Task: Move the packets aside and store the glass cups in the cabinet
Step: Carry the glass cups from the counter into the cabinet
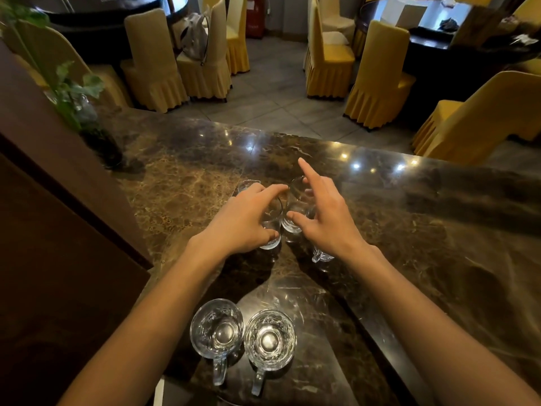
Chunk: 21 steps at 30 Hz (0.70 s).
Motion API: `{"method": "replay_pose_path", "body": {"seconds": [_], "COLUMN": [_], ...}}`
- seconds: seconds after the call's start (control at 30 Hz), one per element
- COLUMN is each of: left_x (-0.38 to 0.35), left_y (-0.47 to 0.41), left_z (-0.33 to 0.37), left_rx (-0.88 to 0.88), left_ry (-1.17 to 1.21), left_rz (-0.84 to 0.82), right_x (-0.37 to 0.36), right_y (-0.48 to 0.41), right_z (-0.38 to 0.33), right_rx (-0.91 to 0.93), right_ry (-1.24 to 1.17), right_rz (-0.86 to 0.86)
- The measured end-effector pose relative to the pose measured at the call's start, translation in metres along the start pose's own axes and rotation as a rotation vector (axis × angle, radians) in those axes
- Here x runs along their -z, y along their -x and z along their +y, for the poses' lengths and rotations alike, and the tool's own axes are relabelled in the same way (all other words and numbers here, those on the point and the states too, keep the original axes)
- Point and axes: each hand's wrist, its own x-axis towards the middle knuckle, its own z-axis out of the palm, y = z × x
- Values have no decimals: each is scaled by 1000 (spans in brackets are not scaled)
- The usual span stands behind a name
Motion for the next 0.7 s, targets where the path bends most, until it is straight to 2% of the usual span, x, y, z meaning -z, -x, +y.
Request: {"method": "replay_pose_path", "body": {"seconds": [0.23,0.37,0.53,0.7], "left_x": [31,43,47,38], "left_y": [19,39,68,89], "left_z": [20,34,61,82], "left_rx": [-58,-85,-61,-69], "left_ry": [111,309,695,940], "left_rz": [249,384,445,454], "right_x": [35,59,79,88], "right_y": [-1,13,40,76], "right_z": [-26,-46,-55,-61], "right_rx": [85,20,-38,-70], "right_ry": [-118,-337,-565,-684], "right_rz": [240,380,477,502]}}
